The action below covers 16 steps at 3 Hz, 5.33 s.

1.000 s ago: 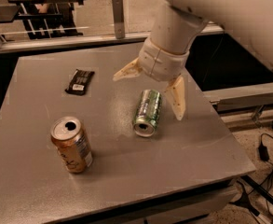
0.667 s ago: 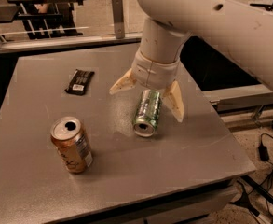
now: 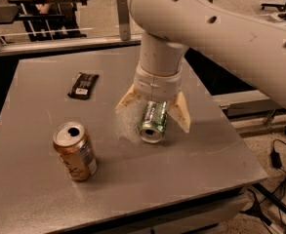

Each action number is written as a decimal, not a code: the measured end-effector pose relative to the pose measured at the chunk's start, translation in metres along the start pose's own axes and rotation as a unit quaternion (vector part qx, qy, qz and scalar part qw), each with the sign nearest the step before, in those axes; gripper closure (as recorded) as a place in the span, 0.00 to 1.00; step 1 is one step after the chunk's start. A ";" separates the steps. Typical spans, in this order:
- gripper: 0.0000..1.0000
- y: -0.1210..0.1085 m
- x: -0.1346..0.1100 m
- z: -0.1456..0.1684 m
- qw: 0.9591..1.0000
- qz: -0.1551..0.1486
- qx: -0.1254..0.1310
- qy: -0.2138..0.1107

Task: Place green can upright

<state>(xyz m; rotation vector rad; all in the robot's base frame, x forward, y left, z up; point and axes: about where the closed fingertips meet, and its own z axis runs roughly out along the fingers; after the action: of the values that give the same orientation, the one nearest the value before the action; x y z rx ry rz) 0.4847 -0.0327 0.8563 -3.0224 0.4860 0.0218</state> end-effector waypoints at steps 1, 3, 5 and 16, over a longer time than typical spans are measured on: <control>0.22 0.001 -0.002 0.006 1.000 -0.003 -0.012 -0.005; 0.68 -0.001 0.007 0.002 0.999 0.043 -0.015 -0.017; 1.00 -0.008 0.029 -0.057 0.952 0.260 0.100 -0.125; 0.00 -0.034 0.049 -0.047 0.596 0.427 0.380 -0.564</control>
Offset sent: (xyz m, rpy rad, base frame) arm -0.0009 -0.0092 -0.0067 -0.0781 0.0692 -0.0567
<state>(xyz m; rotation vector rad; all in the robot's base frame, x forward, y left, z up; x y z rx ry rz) 0.5419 -0.0201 0.9045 -1.2200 1.2064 1.2605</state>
